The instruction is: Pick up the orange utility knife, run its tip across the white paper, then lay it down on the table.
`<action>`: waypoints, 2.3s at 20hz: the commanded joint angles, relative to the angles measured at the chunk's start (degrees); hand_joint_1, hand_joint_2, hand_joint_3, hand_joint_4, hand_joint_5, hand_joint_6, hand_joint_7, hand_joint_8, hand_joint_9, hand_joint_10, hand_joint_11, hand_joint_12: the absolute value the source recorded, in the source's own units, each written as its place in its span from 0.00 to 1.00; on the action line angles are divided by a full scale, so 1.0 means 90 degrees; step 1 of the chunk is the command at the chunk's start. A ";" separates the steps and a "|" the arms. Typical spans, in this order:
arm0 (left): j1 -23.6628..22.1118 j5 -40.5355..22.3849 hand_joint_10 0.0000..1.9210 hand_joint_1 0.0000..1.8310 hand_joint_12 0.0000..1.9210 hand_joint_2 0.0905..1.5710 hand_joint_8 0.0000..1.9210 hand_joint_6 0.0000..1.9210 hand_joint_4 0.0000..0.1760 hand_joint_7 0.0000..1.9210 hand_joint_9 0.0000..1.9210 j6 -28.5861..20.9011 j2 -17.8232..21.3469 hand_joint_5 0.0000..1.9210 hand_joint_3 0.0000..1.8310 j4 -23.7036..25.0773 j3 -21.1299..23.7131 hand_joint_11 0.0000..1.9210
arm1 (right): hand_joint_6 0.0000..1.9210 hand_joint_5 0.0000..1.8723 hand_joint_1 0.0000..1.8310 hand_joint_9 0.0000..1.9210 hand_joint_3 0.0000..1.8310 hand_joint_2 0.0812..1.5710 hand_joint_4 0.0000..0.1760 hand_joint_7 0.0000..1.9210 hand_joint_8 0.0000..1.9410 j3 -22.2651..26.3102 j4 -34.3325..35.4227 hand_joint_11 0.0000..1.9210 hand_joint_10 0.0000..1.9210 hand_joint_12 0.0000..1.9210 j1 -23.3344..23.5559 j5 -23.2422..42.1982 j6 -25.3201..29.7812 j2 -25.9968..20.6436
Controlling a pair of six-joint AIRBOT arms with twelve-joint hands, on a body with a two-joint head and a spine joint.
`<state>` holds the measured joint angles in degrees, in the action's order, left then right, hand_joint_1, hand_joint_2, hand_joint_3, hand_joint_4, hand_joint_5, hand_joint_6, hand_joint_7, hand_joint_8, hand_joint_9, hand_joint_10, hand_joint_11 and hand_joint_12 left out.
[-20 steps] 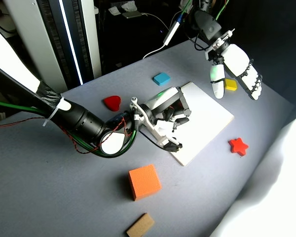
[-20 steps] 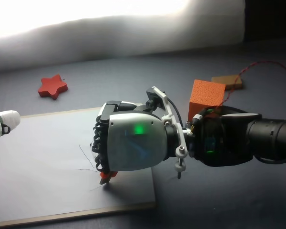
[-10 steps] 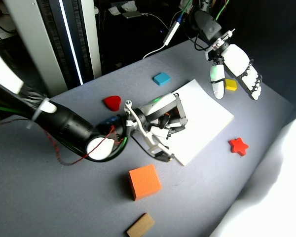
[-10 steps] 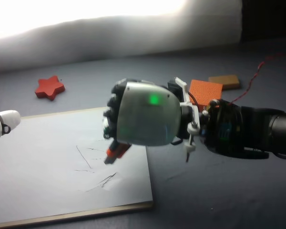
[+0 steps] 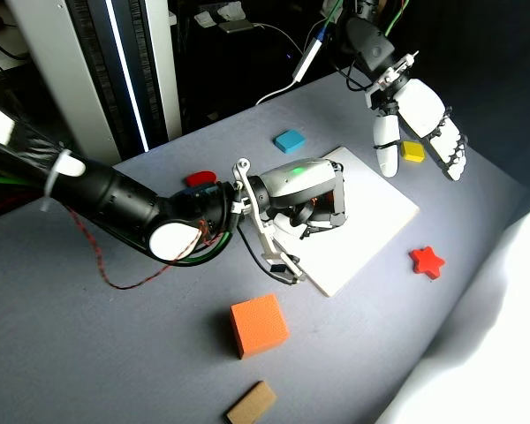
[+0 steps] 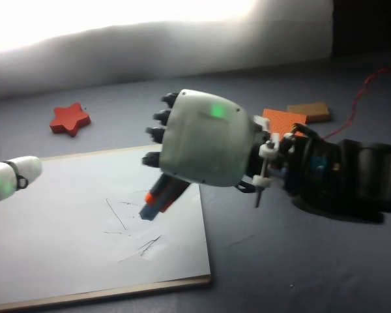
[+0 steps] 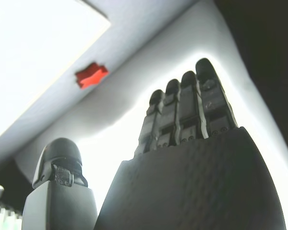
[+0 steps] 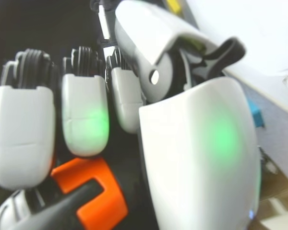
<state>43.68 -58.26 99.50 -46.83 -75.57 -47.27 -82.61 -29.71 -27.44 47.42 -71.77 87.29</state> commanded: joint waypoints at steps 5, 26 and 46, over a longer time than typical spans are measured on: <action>-0.0458 0.0040 0.00 0.00 0.14 0.69 0.00 0.00 0.00 0.01 0.02 0.0496 -0.0036 0.00 0.00 0.0680 0.0236 0.00 | 1.00 0.77 0.79 0.89 0.32 0.62 1.00 0.84 1.00 0.1171 0.0632 0.93 1.00 1.00 0.0152 -0.1072 0.0800 -0.0838; -0.0714 0.0071 0.00 0.00 0.13 0.69 0.00 0.00 0.00 0.02 0.02 0.0507 -0.0516 0.00 0.00 0.1331 0.1006 0.00 | 0.82 0.36 0.62 0.41 0.39 0.59 0.00 0.39 0.89 0.2046 0.1599 0.40 1.00 1.00 -0.0228 -0.2133 0.0648 -0.1816; -0.1435 0.0254 0.07 0.01 0.64 0.75 0.04 0.04 0.00 0.22 0.23 0.0723 -0.0480 0.16 0.01 0.1409 0.1360 0.00 | 0.03 0.16 0.06 0.19 0.00 0.72 0.00 0.23 0.03 0.4383 0.2192 0.00 0.03 0.40 -0.0273 -0.3409 0.1696 -0.4595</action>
<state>30.79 -51.86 106.15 -51.62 -66.39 -34.76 -42.52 -10.31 -30.26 10.79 -56.21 45.25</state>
